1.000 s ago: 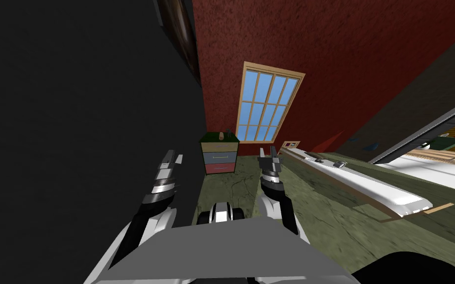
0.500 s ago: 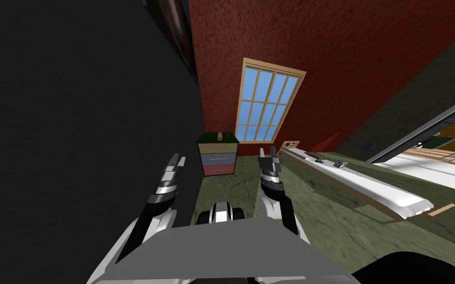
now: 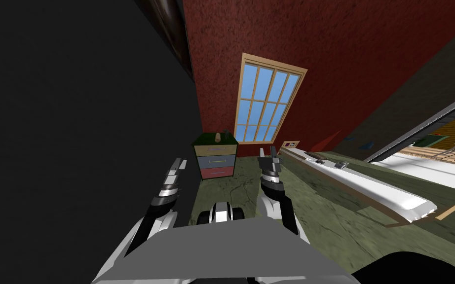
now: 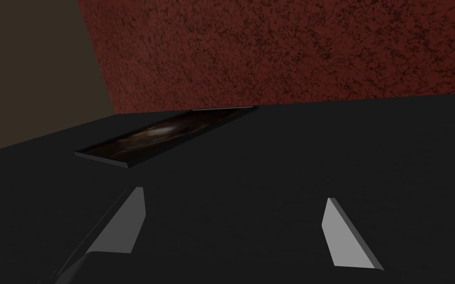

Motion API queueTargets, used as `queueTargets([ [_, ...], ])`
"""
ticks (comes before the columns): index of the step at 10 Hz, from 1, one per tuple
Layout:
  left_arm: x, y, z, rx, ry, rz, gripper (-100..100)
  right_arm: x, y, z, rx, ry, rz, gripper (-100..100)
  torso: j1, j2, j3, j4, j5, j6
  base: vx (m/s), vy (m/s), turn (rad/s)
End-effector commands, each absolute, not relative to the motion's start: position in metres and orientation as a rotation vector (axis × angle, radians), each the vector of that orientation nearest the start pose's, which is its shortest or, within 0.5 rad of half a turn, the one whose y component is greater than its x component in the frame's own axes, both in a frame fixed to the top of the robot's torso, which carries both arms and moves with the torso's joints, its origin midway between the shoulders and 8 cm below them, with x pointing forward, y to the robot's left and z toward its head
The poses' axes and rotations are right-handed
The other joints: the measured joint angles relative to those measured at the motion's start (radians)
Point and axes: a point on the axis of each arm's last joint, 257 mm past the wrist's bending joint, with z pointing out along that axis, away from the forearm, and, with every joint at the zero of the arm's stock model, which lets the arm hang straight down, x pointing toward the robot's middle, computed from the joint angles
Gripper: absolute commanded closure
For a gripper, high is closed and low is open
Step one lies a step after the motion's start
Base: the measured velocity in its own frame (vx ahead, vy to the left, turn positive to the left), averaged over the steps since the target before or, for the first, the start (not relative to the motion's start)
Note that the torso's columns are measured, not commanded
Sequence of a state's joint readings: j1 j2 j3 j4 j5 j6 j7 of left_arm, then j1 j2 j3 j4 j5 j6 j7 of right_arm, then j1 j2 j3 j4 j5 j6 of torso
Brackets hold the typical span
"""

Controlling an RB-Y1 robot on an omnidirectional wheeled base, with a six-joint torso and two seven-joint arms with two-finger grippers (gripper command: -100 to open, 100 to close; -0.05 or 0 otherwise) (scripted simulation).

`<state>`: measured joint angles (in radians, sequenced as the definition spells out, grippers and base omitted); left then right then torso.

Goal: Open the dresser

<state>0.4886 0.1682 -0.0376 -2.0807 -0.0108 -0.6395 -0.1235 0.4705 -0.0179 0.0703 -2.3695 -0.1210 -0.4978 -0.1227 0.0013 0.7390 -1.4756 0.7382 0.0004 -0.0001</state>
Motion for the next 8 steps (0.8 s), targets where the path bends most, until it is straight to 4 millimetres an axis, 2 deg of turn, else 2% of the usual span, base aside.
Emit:
queueTargets([
  [1,0.359,0.26,-0.055,-0.507,0.822,-1.212,-100,0.327,-0.263,0.071,0.677,0.444,1.605,0,-0.001,0.0,0.001,0.0,0.0,0.0,0.132,-0.036,-0.044],
  [8,0.357,0.269,-0.097,-0.512,0.824,-1.203,-100,0.327,-0.263,0.071,0.677,0.444,1.605,0,-0.002,-0.001,-0.001,0.0,-0.001,0.0,0.106,-0.025,-0.029],
])
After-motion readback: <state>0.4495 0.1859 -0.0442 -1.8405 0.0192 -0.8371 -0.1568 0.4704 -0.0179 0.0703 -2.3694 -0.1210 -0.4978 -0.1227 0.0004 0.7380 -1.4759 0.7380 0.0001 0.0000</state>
